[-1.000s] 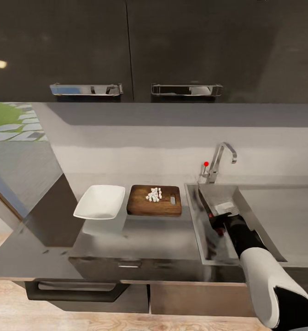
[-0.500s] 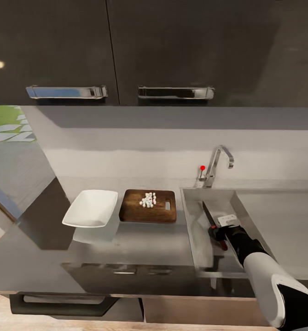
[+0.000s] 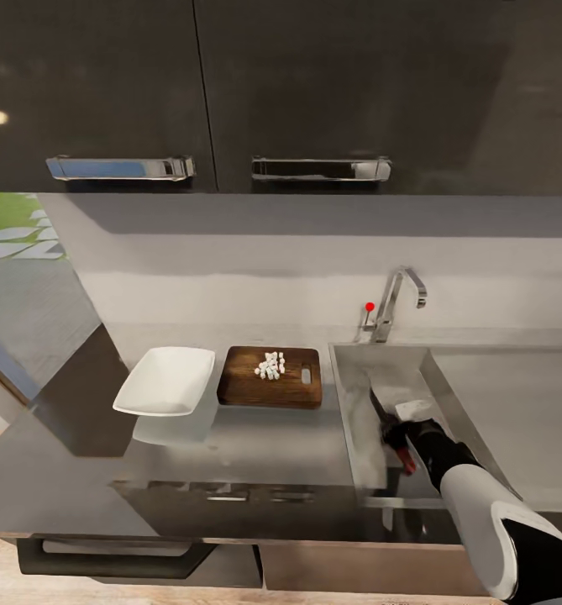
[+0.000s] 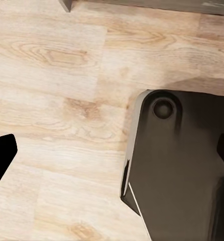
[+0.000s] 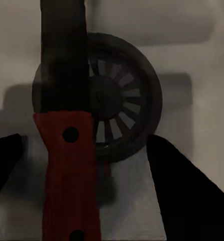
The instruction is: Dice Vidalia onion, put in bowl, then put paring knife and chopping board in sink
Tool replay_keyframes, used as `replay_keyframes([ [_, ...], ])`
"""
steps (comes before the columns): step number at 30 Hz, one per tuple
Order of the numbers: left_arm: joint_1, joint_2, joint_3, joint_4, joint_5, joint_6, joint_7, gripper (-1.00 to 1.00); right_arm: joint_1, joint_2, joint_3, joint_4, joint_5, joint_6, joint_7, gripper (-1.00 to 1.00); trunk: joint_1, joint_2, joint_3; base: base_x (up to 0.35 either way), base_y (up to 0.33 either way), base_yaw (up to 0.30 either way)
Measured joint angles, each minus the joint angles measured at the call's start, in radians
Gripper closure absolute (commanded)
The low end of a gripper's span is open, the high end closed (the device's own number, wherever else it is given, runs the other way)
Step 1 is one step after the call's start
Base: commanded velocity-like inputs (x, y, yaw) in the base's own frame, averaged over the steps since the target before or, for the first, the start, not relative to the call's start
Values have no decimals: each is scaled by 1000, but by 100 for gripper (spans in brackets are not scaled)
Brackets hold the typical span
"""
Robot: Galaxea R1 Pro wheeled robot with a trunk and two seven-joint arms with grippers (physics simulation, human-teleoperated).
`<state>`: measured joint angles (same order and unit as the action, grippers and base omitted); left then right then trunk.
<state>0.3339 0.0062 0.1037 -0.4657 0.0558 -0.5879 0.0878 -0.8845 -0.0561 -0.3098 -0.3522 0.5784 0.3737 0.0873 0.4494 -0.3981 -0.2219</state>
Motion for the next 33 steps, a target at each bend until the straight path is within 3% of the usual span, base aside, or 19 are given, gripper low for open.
replay_keyframes([
  [11, 0, 0, 0, 1, 0, 0, 0, -100, 0, -3, -5, -48, 0, 0, 30, -100, 0, 0, 0, 0, 0, 0],
  [13, 0, 0, 0, 0, 0, 0, 0, -100, 0, -4, -5, -152, 1, 12, 110, -100, 0, 0, 0, 0, 0, 0],
  [14, 0, 0, 0, 0, 0, 0, 0, -100, 0, -3, -5, -232, 1, 38, 171, -100, 0, 0, 0, 0, 0, 0],
  [20, 0, 0, 0, 0, 0, 0, 0, -100, 0, -1, -7, -517, 5, 201, 382, -100, 0, 0, 0, 0, 0, 0],
  [26, 0, 0, 0, 0, 0, 0, 0, -100, 32, 3, -5, -668, 9, 214, 423, -100, 0, 0, 0, 0, 0, 0],
  [28, 0, 0, 0, 0, 0, 0, 0, -100, 73, 19, -5, -750, 9, 214, 424, -100, 0, 0, 0, 0, 0, 0],
  [30, 0, 0, 0, -1, 0, 0, 0, -100, 159, 71, -3, -923, 10, 214, 423, -100, 0, 0, 0, 0, 0, 0],
  [33, 0, 0, 0, -1, 0, 0, 0, -100, 246, 122, -4, -1088, 13, 216, 425, -100, 0, 0, 0, 0, 0, 0],
])
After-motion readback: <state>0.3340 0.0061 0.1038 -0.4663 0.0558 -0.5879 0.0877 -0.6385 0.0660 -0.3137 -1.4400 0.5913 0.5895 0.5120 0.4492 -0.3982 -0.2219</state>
